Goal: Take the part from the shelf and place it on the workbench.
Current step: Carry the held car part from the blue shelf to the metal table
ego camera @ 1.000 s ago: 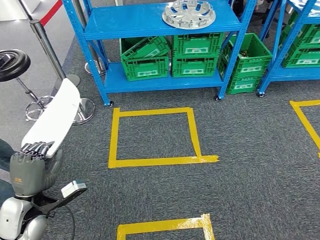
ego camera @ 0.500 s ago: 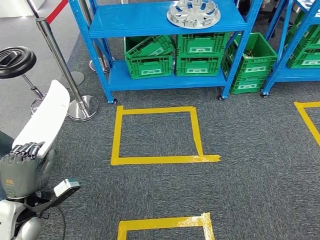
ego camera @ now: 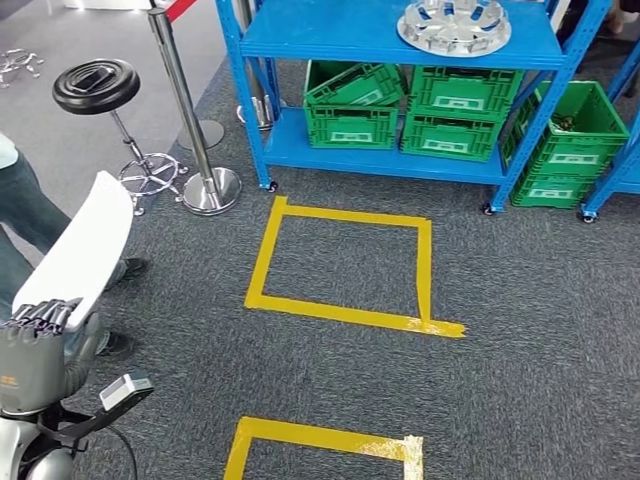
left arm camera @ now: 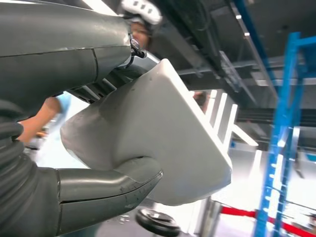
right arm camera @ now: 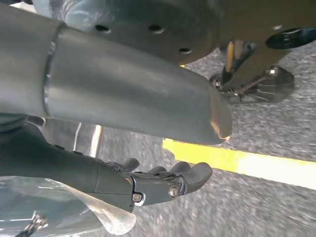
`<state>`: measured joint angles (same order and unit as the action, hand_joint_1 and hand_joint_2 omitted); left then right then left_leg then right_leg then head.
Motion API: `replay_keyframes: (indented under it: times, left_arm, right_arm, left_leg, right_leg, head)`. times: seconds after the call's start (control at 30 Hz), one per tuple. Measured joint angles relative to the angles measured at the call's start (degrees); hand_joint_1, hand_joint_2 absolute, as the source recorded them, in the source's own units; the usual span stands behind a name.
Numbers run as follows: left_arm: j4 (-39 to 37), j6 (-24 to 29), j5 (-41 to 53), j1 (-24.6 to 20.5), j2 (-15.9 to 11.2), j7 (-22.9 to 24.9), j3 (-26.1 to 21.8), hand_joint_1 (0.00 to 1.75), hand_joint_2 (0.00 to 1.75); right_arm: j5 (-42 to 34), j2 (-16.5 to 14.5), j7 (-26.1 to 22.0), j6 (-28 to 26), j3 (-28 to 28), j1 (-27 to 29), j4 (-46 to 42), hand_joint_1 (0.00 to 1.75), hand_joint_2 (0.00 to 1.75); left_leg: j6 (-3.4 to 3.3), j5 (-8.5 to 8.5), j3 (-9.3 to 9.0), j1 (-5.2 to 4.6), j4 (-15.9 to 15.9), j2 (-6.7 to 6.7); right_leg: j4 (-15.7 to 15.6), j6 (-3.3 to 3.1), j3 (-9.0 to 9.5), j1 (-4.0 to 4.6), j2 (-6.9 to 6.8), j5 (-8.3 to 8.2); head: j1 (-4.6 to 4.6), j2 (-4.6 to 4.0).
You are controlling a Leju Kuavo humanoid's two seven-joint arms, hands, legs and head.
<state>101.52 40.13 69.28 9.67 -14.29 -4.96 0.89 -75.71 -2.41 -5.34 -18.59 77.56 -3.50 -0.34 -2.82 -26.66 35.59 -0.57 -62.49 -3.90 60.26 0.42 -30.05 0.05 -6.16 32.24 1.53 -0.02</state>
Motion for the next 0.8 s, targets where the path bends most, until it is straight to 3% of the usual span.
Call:
replay_keyframes:
  times: [0.03,0.07,0.1,0.13,0.2,0.23,0.3,0.33,0.37,0.4,0.47,0.53,0.6,0.63,0.7,0.77,0.8]
  left_arm:
    - [0.07,0.01,-0.01,0.01,0.01,-0.08,-0.17,1.75,1.75]
    - [0.11,0.01,0.0,0.06,0.02,-0.15,-0.31,1.75,1.75]
    - [0.16,0.02,0.01,0.14,0.02,-0.22,-0.45,1.75,1.75]
    - [0.19,0.03,0.01,0.27,0.04,-0.33,-0.61,1.75,1.75]
    - [0.26,0.05,0.02,0.23,0.1,-0.53,-0.88,1.75,1.75]
    - [0.28,0.07,0.01,0.18,0.18,-0.6,-0.96,1.75,1.75]
    - [0.29,0.06,0.01,0.14,0.31,-0.63,-1.05,1.75,1.75]
    - [0.29,0.06,0.01,0.22,0.38,-0.63,-1.07,1.75,1.75]
    - [0.29,0.06,0.02,0.28,0.43,-0.64,-1.09,1.75,1.75]
    - [0.29,0.06,0.02,0.3,0.48,-0.65,-1.11,1.75,1.75]
    - [0.29,0.06,0.03,0.31,0.57,-0.74,-1.22,1.75,1.75]
    - [0.3,0.06,0.04,0.3,0.65,-0.99,-1.44,1.75,1.75]
    - [0.31,0.06,0.03,0.47,0.69,-1.28,-1.67,1.75,1.75]
    - [0.33,0.07,0.03,0.63,0.69,-1.4,-1.79,1.75,1.75]
    - [0.39,0.07,0.02,0.68,0.63,-1.56,-2.01,1.75,1.75]
    - [0.44,0.06,0.02,0.55,0.62,-1.6,-2.11,1.75,1.75]
    - [0.44,0.06,0.02,0.55,0.63,-1.62,-2.13,1.75,1.75]
  right_arm:
    - [-0.02,-0.07,-0.03,-0.01,0.08,-0.02,0.01,0.0,0.0]
    - [-0.05,-0.11,-0.04,-0.01,0.19,-0.05,0.01,0.0,0.0]
    - [-0.06,-0.14,-0.06,-0.01,0.32,-0.11,0.02,0.0,0.0]
    - [-0.08,-0.17,-0.07,0.01,0.46,-0.2,0.02,0.0,0.0]
    - [-0.07,-0.23,-0.1,0.02,0.72,-0.34,0.02,0.0,0.0]
    - [-0.07,-0.23,-0.11,0.02,0.83,-0.32,0.02,0.0,0.0]
    - [-0.05,-0.23,-0.09,0.03,0.96,-0.12,0.03,0.0,0.0]
    - [-0.07,-0.23,-0.07,0.03,0.99,0.01,0.03,0.0,0.0]
    - [-0.08,-0.23,-0.05,0.03,1.0,0.11,0.04,0.0,0.0]
    - [-0.09,-0.23,-0.05,0.03,1.01,0.17,0.04,0.0,0.0]
    - [-0.11,-0.22,-0.07,0.04,1.05,0.15,0.08,0.0,0.0]
    - [-0.2,-0.21,-0.11,0.1,1.2,0.1,0.13,0.0,0.0]
    - [-0.37,-0.21,-0.15,0.26,1.43,0.03,0.15,0.0,0.0]
    - [-0.43,-0.22,-0.15,0.34,1.55,-0.02,0.15,0.0,0.0]
    - [-0.49,-0.25,-0.17,0.4,1.73,-0.04,0.17,0.0,0.0]
    - [-0.5,-0.26,-0.2,0.45,1.84,0.09,0.19,0.0,0.0]
    - [-0.5,-0.27,-0.2,0.47,1.86,0.16,0.19,0.0,0.0]
  left_leg:
    - [-0.42,-0.11,-0.51,-0.43,1.11,-0.67]
    - [-0.48,-0.09,-0.54,-0.63,1.47,-0.44]
    - [-0.37,0.14,-0.71,-0.67,2.07,0.36]
    - [-0.18,0.46,-1.03,-0.54,2.86,1.06]
    - [0.08,1.18,-1.73,-0.1,4.39,2.38]
    - [0.14,1.39,-1.82,0.03,4.7,3.04]
    - [0.09,1.47,-1.68,0.01,4.72,4.62]
    - [0.1,1.46,-1.65,-0.04,4.66,5.48]
    - [0.11,1.46,-1.64,-0.08,4.57,6.38]
    - [0.17,1.43,-1.65,-0.09,4.42,7.26]
    - [0.46,1.27,-1.51,-0.11,3.94,8.82]
    - [1.05,1.29,-1.02,-0.03,3.54,10.15]
    - [1.78,1.65,-0.54,0.16,3.5,11.53]
    - [2.1,1.65,-0.35,0.18,3.37,11.53]
    - [2.77,0.09,0.91,0.09,0.83,9.12]
    - [3.53,-3.29,4.09,0.38,-5.86,5.73]
    - [3.88,-4.67,5.87,0.69,-9.49,4.96]
  right_leg:
    - [-0.18,0.15,0.11,0.03,-0.68,0.01]
    - [-0.4,0.37,0.27,0.06,-1.41,-0.01]
    - [-0.71,0.62,0.54,0.01,-2.05,0.02]
    - [-0.76,0.9,0.68,-0.05,-1.56,0.26]
    - [1.62,1.32,-0.37,-0.2,1.95,1.92]
    - [4.62,1.48,-1.91,-0.33,4.18,3.38]
    - [11.66,1.71,-5.71,-0.38,5.95,5.94]
    - [13.53,1.79,-6.94,-0.37,6.1,5.99]
    - [13.24,1.82,-7.17,-0.37,6.18,4.86]
    - [10.72,1.8,-6.29,-0.38,6.45,2.74]
    - [3.19,1.5,-3.15,-0.56,8.67,-1.11]
    - [-0.95,1.05,-1.12,-0.68,10.57,-2.07]
    - [-1.47,0.53,-0.62,-0.64,9.94,-2.04]
    - [-1.71,0.21,-0.45,-0.73,9.18,-2.21]
    - [-2.21,-0.37,-0.11,-1.04,7.56,-2.47]
    - [-2.39,-0.63,0.14,-1.12,5.86,-2.38]
    - [-2.37,-0.62,0.19,-1.14,4.98,-2.27]
  head:
    - [-0.04,0.0]
    - [-0.01,0.0]
    - [0.07,0.0]
    - [0.01,0.0]
    - [-0.14,0.0]
    - [-0.23,0.0]
    - [-0.21,0.0]
    - [-0.19,0.0]
    - [-0.19,0.0]
    - [-0.21,0.0]
    - [-0.19,0.0]
    - [-0.14,0.01]
    - [-0.09,0.01]
    - [-0.09,0.0]
    - [0.22,0.0]
    - [0.56,0.0]
    - [0.58,0.0]
